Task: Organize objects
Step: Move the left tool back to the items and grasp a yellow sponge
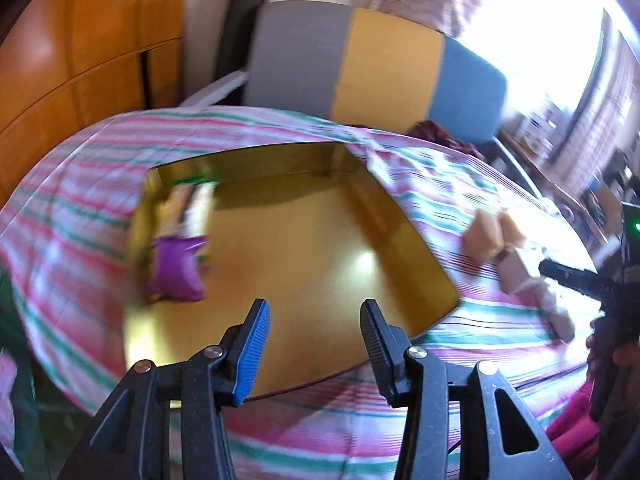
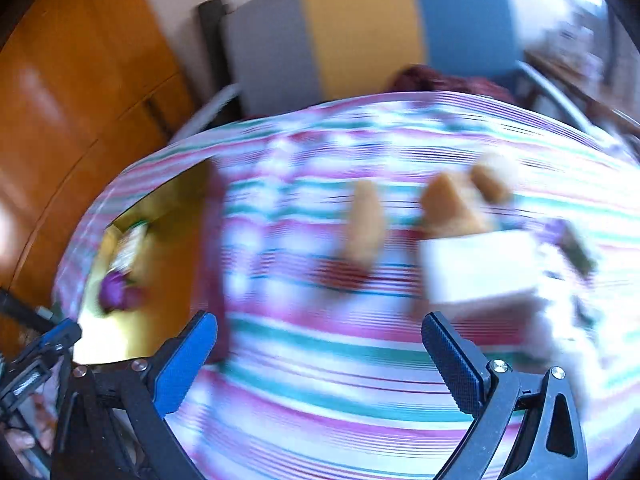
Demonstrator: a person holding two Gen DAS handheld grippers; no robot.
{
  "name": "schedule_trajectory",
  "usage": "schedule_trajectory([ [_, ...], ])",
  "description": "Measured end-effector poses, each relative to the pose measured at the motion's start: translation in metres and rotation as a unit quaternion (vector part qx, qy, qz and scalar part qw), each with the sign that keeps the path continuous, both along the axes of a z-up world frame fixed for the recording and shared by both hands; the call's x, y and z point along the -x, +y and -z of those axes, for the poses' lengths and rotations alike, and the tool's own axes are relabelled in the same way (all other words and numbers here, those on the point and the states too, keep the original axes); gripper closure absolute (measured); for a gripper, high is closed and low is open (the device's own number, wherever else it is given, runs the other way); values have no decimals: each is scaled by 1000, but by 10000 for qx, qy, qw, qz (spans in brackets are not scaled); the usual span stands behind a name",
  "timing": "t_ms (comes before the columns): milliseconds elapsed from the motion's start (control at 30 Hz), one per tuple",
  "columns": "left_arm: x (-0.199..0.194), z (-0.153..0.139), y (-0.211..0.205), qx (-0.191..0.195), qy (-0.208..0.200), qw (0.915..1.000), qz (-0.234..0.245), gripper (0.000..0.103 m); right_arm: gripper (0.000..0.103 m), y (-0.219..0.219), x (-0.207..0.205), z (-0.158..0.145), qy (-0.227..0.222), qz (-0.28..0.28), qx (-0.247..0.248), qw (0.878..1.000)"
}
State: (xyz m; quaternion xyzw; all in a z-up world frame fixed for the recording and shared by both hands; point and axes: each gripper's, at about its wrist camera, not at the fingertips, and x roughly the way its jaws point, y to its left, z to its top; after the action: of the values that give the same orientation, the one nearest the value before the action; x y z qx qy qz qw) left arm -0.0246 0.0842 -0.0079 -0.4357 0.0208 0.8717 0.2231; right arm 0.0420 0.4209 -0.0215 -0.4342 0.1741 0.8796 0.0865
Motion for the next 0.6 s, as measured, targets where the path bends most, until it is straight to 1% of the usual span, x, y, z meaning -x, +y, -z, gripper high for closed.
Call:
schedule_trajectory([
  [100,-4,-7,35,31,80,9990,446,56,0,48,-17,-4,-45,598,-123,9981],
  [233,-9,-16,81,46,173,9954,941,56,0,103,-37,-5,49,1295,-166,9914],
  [300,-10,-19,102,47,198,9932,1147,56,0,124,-46,-3,153,1558,-98,9876],
  [367,-11,-20,127,62,234,9900,1389,56,0,140,-52,0,252,1767,97,9839],
  [400,-10,-19,136,81,244,9887,1476,56,0,149,-55,4,303,1908,331,9806],
  [500,-5,-12,172,158,186,9847,1724,56,0,162,-60,11,390,2095,909,9728],
  [567,0,-7,189,201,105,9834,1800,56,0,162,-62,11,423,2162,1015,9701],
  [600,3,-4,198,214,60,9827,1840,54,0,163,-63,11,443,2198,1041,9690],
])
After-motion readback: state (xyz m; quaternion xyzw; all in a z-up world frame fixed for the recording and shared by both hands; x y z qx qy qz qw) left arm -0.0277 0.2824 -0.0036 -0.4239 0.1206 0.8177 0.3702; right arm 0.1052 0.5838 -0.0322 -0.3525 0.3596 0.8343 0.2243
